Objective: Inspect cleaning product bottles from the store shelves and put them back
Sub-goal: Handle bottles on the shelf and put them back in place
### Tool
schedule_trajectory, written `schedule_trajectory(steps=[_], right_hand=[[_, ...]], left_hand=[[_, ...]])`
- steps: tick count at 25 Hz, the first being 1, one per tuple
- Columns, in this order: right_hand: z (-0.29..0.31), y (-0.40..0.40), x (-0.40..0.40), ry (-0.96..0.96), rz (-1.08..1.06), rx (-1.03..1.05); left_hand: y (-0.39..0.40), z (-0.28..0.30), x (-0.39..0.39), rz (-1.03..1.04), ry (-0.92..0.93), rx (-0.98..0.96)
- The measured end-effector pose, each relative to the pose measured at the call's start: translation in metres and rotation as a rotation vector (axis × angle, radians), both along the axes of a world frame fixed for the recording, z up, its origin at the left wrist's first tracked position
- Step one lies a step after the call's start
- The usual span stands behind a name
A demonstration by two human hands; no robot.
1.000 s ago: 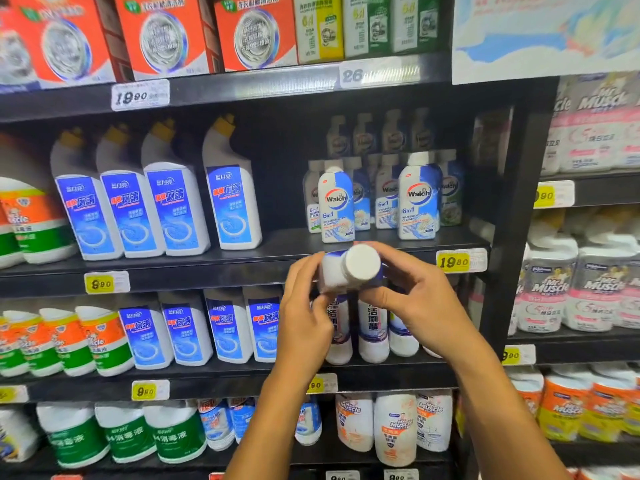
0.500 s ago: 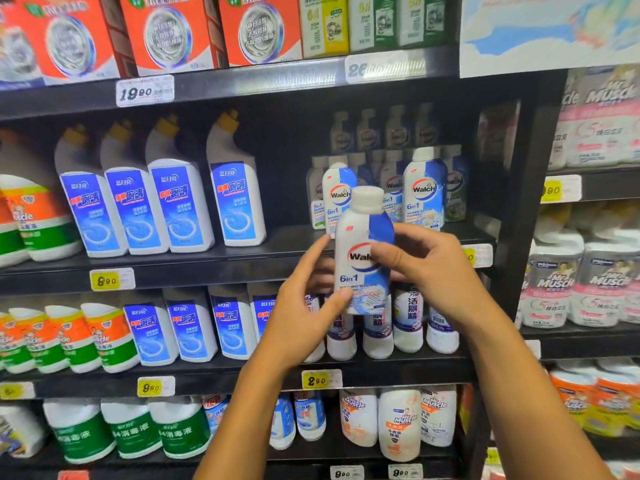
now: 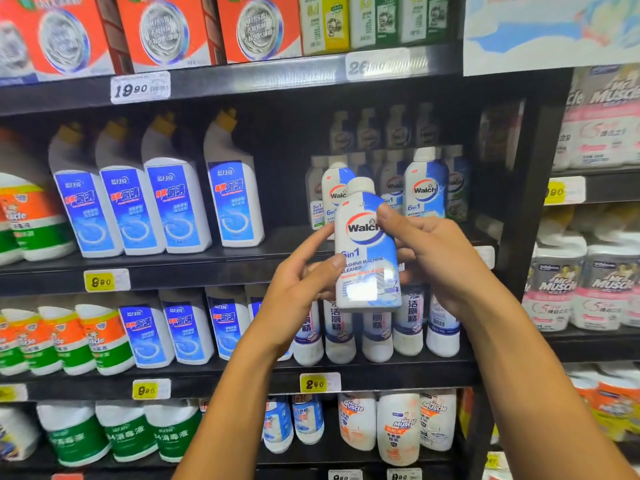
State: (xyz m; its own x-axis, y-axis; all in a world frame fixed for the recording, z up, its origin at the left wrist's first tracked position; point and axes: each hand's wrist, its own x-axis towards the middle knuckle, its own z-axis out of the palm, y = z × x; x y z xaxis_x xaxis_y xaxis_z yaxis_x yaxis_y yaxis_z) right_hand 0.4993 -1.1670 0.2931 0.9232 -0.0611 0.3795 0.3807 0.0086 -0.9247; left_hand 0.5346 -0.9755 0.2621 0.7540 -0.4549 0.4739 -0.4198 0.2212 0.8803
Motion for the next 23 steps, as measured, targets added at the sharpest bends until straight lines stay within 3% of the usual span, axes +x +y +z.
schedule_trajectory(steps=[8, 15, 19, 23], right_hand=[[0.012, -0.004, 0.006, 0.115, -0.017, 0.098], [0.017, -0.004, 0.012, 0.098, -0.024, 0.137], [0.017, -0.011, 0.015, -0.019, 0.006, 0.129], [0.017, -0.013, 0.014, -0.186, 0.119, 0.100]], left_hand=[[-0.016, 0.015, -0.002, 0.004, 0.100, -0.017], [-0.020, 0.027, 0.003, 0.014, 0.111, -0.018], [-0.020, 0.015, 0.010, -0.042, 0.078, -0.085], [-0.025, -0.004, 0.009, -0.251, 0.254, -0.104]])
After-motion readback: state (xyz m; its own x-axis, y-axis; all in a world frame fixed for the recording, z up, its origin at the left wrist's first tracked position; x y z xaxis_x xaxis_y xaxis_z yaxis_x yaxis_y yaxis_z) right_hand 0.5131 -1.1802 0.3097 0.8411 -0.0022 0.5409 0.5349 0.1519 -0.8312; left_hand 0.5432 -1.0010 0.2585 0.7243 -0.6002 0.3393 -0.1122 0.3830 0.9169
